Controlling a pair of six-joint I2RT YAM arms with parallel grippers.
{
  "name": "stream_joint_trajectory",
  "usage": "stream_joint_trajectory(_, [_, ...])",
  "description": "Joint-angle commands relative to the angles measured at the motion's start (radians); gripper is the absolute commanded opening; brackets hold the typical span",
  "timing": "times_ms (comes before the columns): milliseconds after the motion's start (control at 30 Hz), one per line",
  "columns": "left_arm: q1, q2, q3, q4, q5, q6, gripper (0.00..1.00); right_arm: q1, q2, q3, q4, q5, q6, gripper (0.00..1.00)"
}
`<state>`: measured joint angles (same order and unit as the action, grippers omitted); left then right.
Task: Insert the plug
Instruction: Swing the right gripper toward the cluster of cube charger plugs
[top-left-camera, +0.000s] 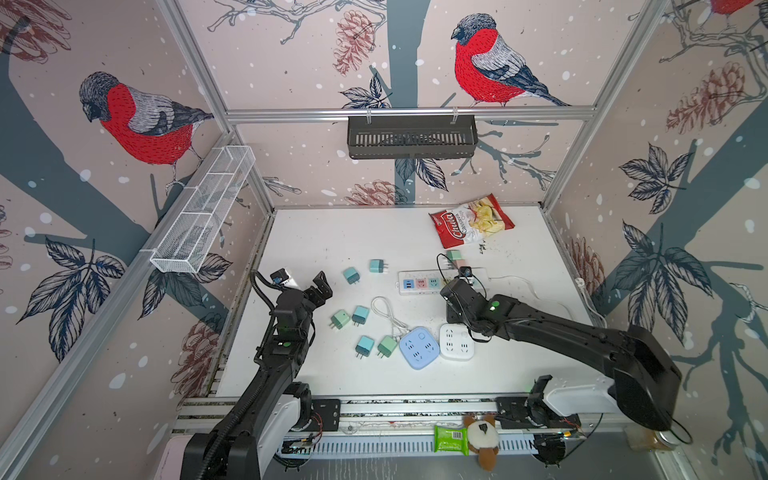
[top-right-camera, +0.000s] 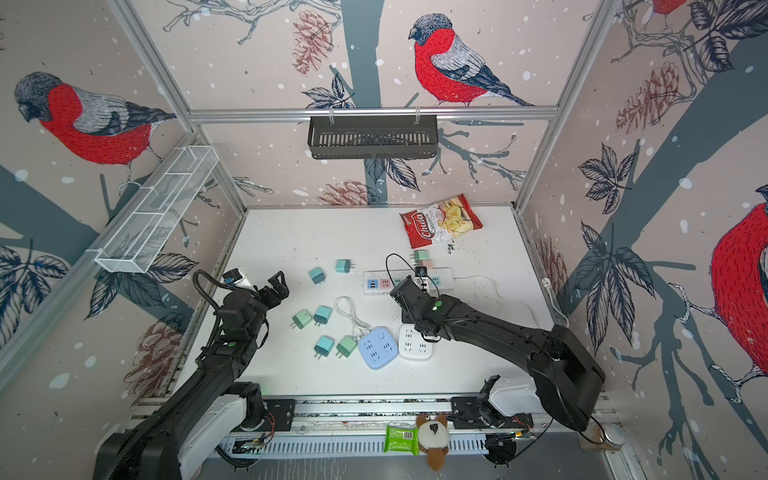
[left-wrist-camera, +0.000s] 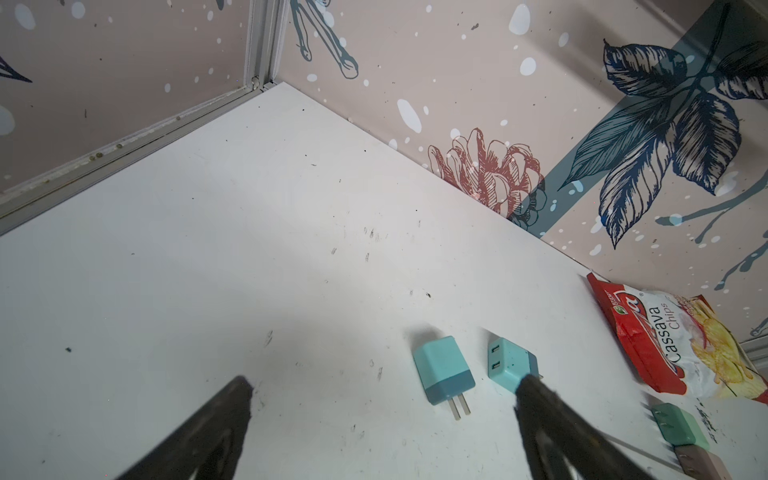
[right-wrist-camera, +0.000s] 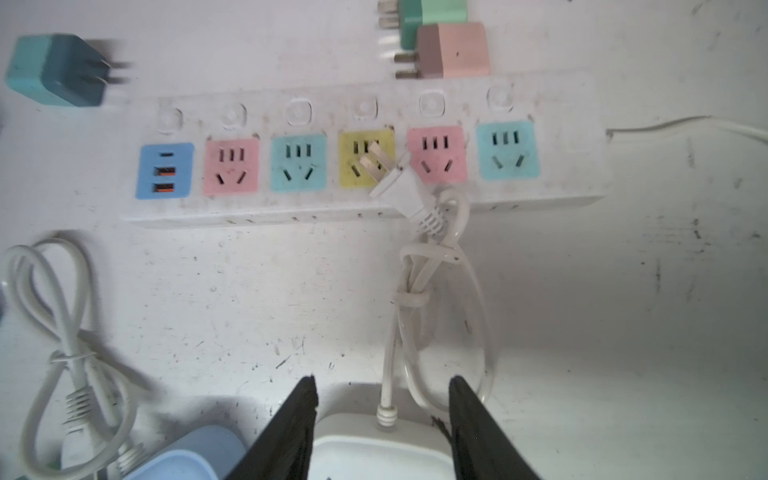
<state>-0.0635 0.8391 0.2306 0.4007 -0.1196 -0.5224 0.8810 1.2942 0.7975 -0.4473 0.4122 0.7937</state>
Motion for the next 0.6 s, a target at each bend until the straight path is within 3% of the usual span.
stream_joint_trajectory(0, [-0.001, -0.033, -0.027, 0.073, -0.023, -0.021, 0.99, 0.031, -0.106, -0.017, -0.038, 0.114, 0.037, 0.57])
stream_joint_trajectory(100, [0.001, -0.077, -0.022, -0.011, -0.086, -0.057, 0.98, 0.087, -0.233, -0.052, 0.016, 0.167, 0.022, 0.62])
stream_joint_trajectory(267, [0.001, -0.161, -0.08, 0.039, -0.048, -0.039, 0.98, 0.186, -0.383, -0.149, 0.233, 0.195, -0.058, 0.65])
stream_joint_trajectory(567, [0.001, -0.156, -0.078, 0.037, -0.049, -0.04, 0.98, 0.349, -0.261, -0.117, 0.362, 0.244, -0.099, 0.62])
